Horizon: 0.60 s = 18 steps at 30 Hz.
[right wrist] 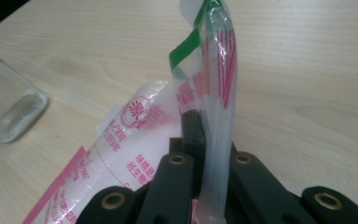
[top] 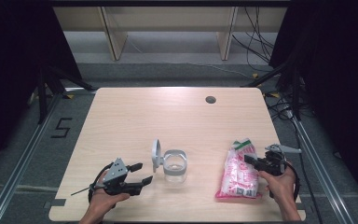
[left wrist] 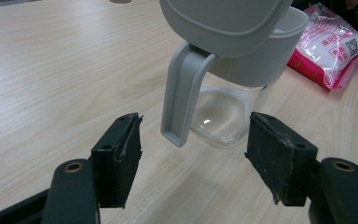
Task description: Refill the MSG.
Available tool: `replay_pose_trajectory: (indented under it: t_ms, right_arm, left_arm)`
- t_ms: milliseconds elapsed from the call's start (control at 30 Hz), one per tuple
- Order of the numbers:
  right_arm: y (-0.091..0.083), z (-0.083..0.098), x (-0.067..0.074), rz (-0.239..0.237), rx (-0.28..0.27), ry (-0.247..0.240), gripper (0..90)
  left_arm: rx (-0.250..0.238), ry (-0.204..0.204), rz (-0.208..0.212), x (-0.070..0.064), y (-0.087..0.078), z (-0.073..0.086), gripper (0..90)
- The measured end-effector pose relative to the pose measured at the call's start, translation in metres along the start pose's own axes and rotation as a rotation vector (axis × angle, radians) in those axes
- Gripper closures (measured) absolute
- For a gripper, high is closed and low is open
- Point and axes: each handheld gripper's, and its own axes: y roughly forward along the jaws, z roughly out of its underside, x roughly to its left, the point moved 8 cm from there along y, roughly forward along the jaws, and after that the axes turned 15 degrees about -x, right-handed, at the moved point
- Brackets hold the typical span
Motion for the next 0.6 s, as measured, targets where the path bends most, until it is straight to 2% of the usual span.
replay_pose_trajectory:
  t_ms: [33, 100, 133, 167, 200, 233, 267, 300, 333, 367, 400, 467, 500, 533, 567, 600]
  right_arm:
    - [-0.003, -0.001, 0.004, -0.005, 0.002, 0.021, 90.0]
    - [-0.004, -0.006, 0.009, -0.03, -0.034, 0.026, 90.0]
    - [-0.006, -0.009, 0.007, -0.037, -0.038, -0.016, 90.0]
    - [-0.007, -0.01, 0.01, -0.031, -0.044, -0.008, 90.0]
    - [-0.008, -0.014, 0.01, -0.035, -0.061, -0.029, 90.0]
    - [-0.011, -0.015, 0.015, -0.034, -0.056, 0.026, 90.0]
    - [-0.012, -0.018, 0.019, -0.059, -0.082, 0.039, 90.0]
    - [-0.012, -0.02, 0.016, -0.068, -0.105, -0.016, 90.0]
    - [-0.014, -0.022, 0.019, -0.084, -0.107, -0.008, 90.0]
    - [-0.016, -0.023, 0.02, -0.064, -0.107, -0.005, 90.0]
    - [-0.016, -0.025, 0.023, -0.078, -0.124, 0.003, 90.0]
    - [-0.019, -0.031, 0.028, -0.109, -0.142, -0.023, 90.0]
    - [-0.02, -0.033, 0.03, -0.101, -0.149, -0.033, 90.0]
    - [-0.021, -0.036, 0.036, -0.113, -0.154, -0.014, 90.0]
    - [-0.02, -0.04, 0.034, -0.118, -0.177, -0.064, 90.0]
    - [-0.023, -0.042, 0.039, -0.121, -0.177, -0.057, 90.0]
  left_arm:
    - [-0.004, -0.003, 0.002, 0.0, 0.0, 0.0, 34.3]
    - [-0.002, -0.003, 0.0, 0.0, 0.0, 0.0, 34.3]
    - [-0.005, -0.004, 0.005, -0.001, 0.0, 0.0, 34.3]
    - [0.002, 0.0, 0.0, -0.001, 0.0, 0.0, 34.3]
    - [-0.001, -0.002, 0.003, -0.001, 0.0, 0.0, 34.3]
    - [0.0, -0.001, 0.002, -0.001, 0.0, 0.0, 34.4]
    - [0.002, 0.0, 0.002, -0.001, 0.0, 0.0, 34.3]
    - [0.0, -0.003, 0.006, -0.002, 0.0, 0.0, 34.3]
    - [0.001, 0.002, 0.004, -0.002, 0.0, 0.0, 34.3]
    - [-0.007, -0.003, 0.015, -0.004, 0.001, 0.0, 34.4]
    - [-0.005, -0.004, 0.014, -0.005, 0.001, -0.001, 34.3]
    - [-0.007, -0.006, 0.016, -0.007, 0.001, -0.001, 34.3]
    - [-0.004, 0.001, 0.024, -0.008, 0.001, -0.001, 34.3]
    - [-0.003, 0.0, 0.019, -0.01, 0.0, -0.001, 34.4]
    - [-0.01, -0.005, 0.021, -0.012, 0.001, -0.002, 34.3]
    - [-0.01, -0.004, 0.031, -0.014, 0.001, -0.002, 34.3]
